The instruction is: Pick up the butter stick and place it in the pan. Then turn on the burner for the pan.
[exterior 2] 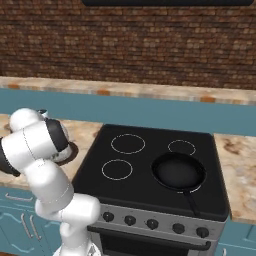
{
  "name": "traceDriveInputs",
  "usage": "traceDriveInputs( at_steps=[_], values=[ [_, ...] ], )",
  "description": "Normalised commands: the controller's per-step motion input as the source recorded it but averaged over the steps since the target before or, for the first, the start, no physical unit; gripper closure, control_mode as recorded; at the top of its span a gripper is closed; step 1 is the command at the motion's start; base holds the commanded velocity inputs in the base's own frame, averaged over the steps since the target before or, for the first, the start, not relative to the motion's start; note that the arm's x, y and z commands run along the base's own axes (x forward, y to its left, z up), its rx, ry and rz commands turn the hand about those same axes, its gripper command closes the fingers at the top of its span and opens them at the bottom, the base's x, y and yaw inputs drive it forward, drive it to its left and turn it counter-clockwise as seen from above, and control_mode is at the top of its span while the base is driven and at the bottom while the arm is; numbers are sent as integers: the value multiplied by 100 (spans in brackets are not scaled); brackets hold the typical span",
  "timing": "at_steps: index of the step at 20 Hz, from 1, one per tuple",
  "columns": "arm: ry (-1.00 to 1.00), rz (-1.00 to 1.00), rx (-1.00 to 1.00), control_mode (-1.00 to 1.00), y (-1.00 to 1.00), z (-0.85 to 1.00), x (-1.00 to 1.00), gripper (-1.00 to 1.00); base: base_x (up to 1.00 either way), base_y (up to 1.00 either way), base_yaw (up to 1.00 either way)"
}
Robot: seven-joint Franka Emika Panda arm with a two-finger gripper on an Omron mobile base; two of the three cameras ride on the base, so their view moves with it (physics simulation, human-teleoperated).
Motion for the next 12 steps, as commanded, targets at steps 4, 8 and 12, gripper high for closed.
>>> traceDriveInputs(
  at_steps=[4,8,12],
  values=[
    [-19,0,0,-100,-37,45,-36,100,0,0,0],
    [-16,-2,0,-100,-63,53,-33,100,0,0,0],
    [-10,-4,2,-100,-77,56,-17,100,0,0,0]
  ],
)
